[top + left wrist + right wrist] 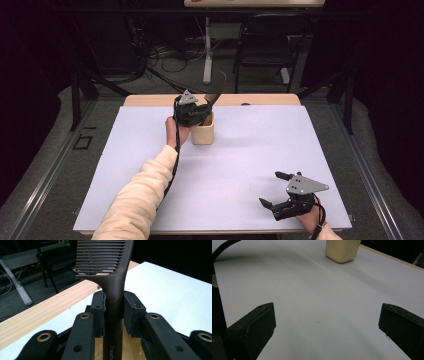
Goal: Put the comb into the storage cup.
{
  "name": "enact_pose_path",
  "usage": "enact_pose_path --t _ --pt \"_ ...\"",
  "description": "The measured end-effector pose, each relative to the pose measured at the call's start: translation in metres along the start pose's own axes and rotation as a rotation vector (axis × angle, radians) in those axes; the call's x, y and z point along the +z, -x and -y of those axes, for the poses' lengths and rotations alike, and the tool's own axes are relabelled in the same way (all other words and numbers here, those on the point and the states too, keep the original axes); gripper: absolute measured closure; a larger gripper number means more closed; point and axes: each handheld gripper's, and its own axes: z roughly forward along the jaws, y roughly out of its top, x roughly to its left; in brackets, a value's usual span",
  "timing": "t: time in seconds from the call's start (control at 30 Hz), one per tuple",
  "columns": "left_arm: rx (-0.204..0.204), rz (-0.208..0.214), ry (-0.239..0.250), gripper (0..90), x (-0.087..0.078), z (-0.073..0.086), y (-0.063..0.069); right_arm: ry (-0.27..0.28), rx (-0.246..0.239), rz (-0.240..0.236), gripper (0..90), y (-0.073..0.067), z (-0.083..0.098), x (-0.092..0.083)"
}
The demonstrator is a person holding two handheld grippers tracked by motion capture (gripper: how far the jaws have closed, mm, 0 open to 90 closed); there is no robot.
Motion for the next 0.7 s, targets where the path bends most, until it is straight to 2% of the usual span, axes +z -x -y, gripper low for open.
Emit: enact_pose_path --t 0.7 --pt "0.002 -0.006 -0.018 71.9 -0.0011 0.0087 -0.0012 -0.001 -0.002 0.001 0.6 0.0001 -0.0001 0.0001"
